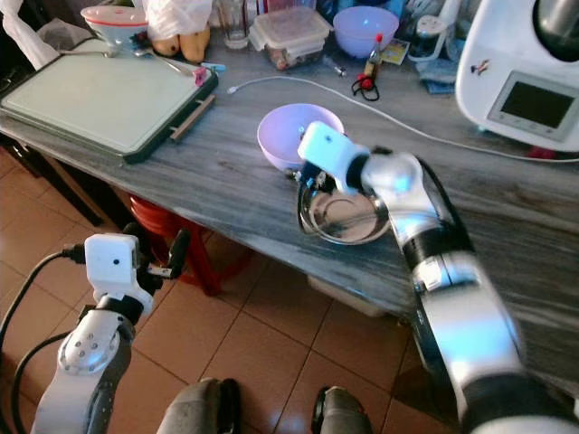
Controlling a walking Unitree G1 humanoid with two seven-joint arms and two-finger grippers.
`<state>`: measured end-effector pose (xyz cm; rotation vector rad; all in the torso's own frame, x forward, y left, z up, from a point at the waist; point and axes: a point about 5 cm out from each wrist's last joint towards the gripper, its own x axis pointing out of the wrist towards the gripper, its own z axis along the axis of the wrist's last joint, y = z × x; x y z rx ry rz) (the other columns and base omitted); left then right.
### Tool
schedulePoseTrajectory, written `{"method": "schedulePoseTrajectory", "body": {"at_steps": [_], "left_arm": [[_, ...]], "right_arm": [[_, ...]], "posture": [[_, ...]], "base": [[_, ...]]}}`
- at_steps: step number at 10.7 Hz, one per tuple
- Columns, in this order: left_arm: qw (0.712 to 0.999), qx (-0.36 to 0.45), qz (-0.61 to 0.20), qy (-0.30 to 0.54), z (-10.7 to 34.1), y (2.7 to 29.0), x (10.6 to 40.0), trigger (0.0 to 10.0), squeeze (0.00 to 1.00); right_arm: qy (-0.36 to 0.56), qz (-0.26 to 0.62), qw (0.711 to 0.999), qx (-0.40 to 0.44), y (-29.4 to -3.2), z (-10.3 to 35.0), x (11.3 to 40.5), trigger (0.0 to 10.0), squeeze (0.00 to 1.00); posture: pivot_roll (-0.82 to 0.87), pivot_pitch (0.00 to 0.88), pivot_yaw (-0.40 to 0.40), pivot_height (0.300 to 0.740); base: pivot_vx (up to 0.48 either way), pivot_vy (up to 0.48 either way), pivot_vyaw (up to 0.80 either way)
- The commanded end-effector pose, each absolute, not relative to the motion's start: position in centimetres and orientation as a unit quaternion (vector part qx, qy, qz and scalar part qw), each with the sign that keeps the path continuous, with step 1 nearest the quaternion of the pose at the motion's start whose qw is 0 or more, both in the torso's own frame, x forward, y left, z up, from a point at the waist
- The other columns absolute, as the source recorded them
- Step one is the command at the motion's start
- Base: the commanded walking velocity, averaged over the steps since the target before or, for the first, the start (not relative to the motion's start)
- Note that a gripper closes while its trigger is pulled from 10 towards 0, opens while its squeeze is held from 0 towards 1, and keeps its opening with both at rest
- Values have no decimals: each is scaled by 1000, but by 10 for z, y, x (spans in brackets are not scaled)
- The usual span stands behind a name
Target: Setting the table
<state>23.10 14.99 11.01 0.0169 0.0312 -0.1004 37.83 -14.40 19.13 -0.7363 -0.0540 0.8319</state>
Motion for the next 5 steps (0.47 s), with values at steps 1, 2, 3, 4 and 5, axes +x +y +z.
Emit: {"method": "schedulePoseTrajectory", "body": {"at_steps": [1,2,3,4,5], "left_arm": [[999,0,-44,26,106,152,229,10000,0],[999,-8,-38,36,103,151,226,10000,0],[999,-9,-37,36,102,151,225,10000,0],[999,-10,-36,35,102,151,225,10000,0],[999,-10,-31,30,104,153,228,10000,0]], "right_arm": [[-45,381,861,-333,-149,199,375,10000,0],[-57,370,883,-282,-154,193,360,10000,0],[-76,351,898,-252,-156,189,347,10000,0],[-100,302,922,-219,-158,186,335,10000,0],[-120,258,944,-170,-158,183,321,10000,0]], "posture": [[16,79,17,740],[15,74,15,740],[11,70,14,740],[8,68,10,740],[5,65,13,740]], "base": [[0,0,0],[0,0,0],[0,0,0],[0,0,0],[0,0,0]]}}
